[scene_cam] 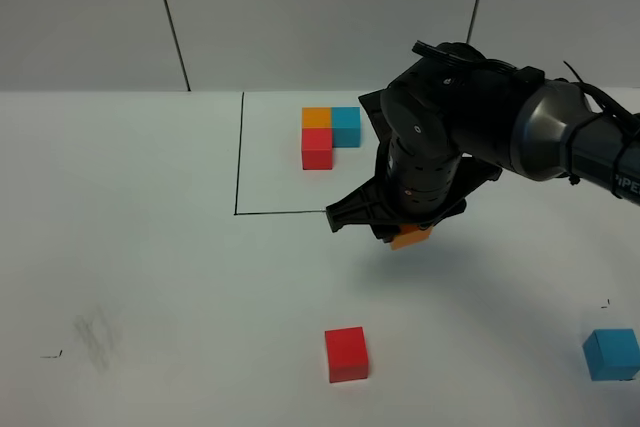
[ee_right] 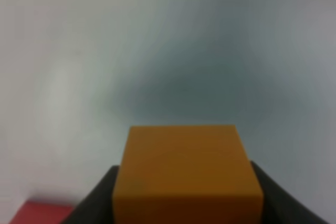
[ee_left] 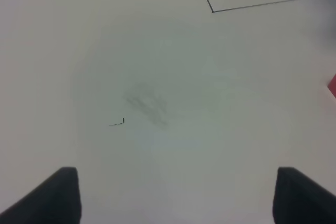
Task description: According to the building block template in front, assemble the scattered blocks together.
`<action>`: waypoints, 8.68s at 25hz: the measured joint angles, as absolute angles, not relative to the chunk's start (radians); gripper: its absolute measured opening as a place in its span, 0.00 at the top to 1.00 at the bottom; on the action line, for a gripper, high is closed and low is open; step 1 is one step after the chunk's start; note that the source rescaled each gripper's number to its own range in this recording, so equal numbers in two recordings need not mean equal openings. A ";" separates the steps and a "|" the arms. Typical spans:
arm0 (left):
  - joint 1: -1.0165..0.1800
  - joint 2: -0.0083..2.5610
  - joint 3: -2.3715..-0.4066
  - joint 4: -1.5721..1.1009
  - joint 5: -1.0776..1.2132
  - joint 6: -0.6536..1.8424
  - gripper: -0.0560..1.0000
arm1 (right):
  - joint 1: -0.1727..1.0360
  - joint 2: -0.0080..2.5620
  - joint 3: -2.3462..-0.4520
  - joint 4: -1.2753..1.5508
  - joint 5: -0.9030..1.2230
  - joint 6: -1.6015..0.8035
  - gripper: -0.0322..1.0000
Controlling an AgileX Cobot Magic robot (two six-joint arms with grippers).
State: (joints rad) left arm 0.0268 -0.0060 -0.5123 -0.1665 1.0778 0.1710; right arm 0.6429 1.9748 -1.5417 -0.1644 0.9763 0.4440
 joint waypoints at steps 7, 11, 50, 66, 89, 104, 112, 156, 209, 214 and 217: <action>0.027 -0.006 -0.512 -0.167 1.078 0.171 0.01 | 0.643 1.975 -1.542 -0.081 0.932 0.475 0.97; 0.027 -0.006 -0.512 -0.167 1.078 0.171 0.01 | 0.643 1.975 -1.542 -0.079 0.948 0.520 0.97; 0.027 -0.006 -0.512 -0.167 1.078 0.171 0.01 | 0.644 2.075 -1.542 0.008 0.946 0.440 0.97; 0.027 -0.006 -0.512 -0.167 1.078 0.171 0.01 | 0.724 2.145 -1.543 0.000 0.906 0.420 0.97; 0.027 -0.006 -0.512 -0.167 1.078 0.171 0.01 | 0.743 2.146 -1.543 -0.054 0.948 0.492 0.97; 0.027 -0.006 -0.512 -0.136 1.078 0.171 0.01 | 0.743 2.157 -1.543 0.016 0.944 0.493 0.97; 0.027 -0.006 -0.512 -0.117 1.078 0.171 0.01 | 0.743 2.177 -1.543 0.032 0.922 0.492 0.97; 0.027 -0.006 -0.512 -0.040 1.077 0.171 0.01 | 0.743 2.208 -1.550 0.073 0.880 0.405 0.97; 0.027 -0.006 -0.512 -0.040 1.077 0.171 0.01 | 0.665 1.438 -1.550 -0.551 1.213 0.227 0.38; 0.027 -0.006 -0.512 -0.040 1.077 0.171 0.01 | 0.486 1.349 -1.546 -0.508 1.214 0.213 0.39; 0.027 -0.006 -0.512 -0.040 1.077 0.171 0.01 | 0.348 1.317 -1.490 -0.441 1.213 0.173 0.39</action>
